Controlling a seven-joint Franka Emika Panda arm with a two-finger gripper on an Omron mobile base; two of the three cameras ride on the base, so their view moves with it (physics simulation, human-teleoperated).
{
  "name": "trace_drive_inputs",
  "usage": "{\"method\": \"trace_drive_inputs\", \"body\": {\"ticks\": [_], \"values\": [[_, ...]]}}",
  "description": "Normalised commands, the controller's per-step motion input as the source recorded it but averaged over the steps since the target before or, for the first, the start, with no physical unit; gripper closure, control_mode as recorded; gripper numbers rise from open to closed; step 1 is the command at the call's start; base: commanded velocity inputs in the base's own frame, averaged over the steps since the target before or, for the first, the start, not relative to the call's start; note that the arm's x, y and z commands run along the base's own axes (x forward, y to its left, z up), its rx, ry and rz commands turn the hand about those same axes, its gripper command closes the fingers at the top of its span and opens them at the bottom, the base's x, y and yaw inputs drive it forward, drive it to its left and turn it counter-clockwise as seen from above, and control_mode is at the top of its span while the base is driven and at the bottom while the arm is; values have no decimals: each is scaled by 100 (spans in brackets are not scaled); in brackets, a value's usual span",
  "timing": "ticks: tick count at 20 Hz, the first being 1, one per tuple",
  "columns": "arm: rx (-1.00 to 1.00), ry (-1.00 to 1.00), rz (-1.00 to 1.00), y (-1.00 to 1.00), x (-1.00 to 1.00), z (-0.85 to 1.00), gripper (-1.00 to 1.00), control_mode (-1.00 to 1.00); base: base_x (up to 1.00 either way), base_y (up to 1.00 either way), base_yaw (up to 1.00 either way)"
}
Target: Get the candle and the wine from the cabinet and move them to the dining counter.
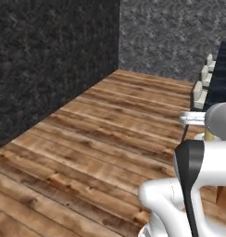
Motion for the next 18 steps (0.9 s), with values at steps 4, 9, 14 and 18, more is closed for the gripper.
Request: {"method": "trace_drive_inputs", "body": {"ticks": [4, 9, 14, 18], "values": [[0, 0, 0, 0, 0, 0, 100, 100, 93, 41, -37], [0, 0, 0, 0, 0, 0, 100, 100, 93, 40, -39], [0, 0, 0, 0, 0, 0, 100, 100, 92, 39, -40], [0, 0, 0, 0, 0, 0, 100, 100, 90, 39, -42]]}}
